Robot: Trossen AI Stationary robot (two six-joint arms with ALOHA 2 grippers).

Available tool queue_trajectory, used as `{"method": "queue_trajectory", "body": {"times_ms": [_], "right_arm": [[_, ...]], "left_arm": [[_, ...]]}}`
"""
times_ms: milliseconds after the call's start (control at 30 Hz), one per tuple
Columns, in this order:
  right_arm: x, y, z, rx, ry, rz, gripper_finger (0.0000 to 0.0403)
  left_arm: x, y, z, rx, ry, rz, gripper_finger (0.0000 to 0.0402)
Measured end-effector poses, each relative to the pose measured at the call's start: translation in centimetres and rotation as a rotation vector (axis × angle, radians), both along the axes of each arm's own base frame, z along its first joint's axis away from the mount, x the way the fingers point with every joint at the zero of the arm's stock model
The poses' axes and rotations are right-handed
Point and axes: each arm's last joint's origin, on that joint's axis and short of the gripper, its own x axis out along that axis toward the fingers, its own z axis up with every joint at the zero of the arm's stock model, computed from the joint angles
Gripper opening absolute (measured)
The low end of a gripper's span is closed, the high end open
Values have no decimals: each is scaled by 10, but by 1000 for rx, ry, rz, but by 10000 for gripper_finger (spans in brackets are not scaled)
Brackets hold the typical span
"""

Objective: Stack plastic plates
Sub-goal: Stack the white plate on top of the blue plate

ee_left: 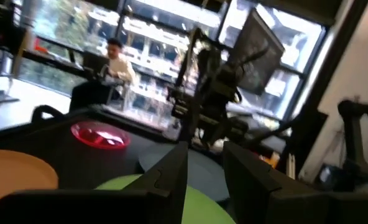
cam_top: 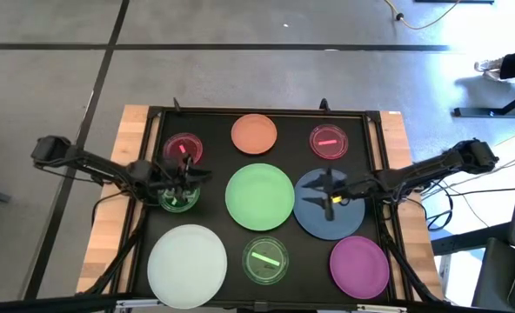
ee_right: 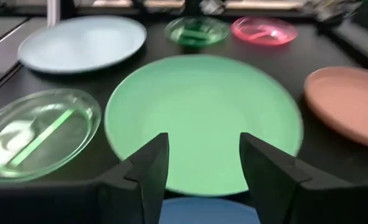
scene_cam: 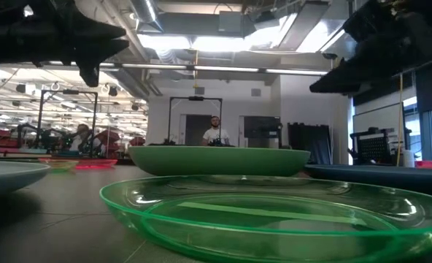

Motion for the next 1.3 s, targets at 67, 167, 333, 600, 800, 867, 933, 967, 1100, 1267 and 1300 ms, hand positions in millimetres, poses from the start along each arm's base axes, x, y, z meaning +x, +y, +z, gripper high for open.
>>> {"method": "queue_trajectory", "body": {"times_ms": [67, 167, 333, 600, 800, 867, 933, 967, 1100, 1267, 1300], "right_arm": [[3, 1, -5, 3, 33, 22, 190], [6, 3, -12, -9, 64, 35, 190], [12, 4, -10, -11, 13, 50, 190], [12, 8, -9, 5, -1, 91, 190], [10, 19, -6, -7, -32, 127, 190], [10, 21, -4, -14, -56, 129, 190], [12, 23, -2, -11, -89, 125, 190], [13, 24, -2, -10, -100, 124, 190], [22, 32, -2, -28, -77, 112, 190], [47, 47, 0, -52, -25, 117, 190], [53, 49, 1, -53, -21, 117, 190]], "left_arm": [[7, -5, 2, 9, 34, -25, 96], [23, -17, 10, 29, 75, -85, 96], [52, -38, 18, 123, 223, -159, 96], [83, -52, 33, 163, 268, -179, 96], [99, -56, 47, 157, 240, -164, 96], [104, -58, 47, 159, 248, -164, 96], [109, -60, 45, 162, 257, -167, 96], [112, -62, 44, 164, 266, -171, 96], [119, -72, 35, 173, 312, -199, 96], [113, -82, 27, 154, 398, -225, 96], [110, -84, 27, 151, 417, -224, 96]]}}
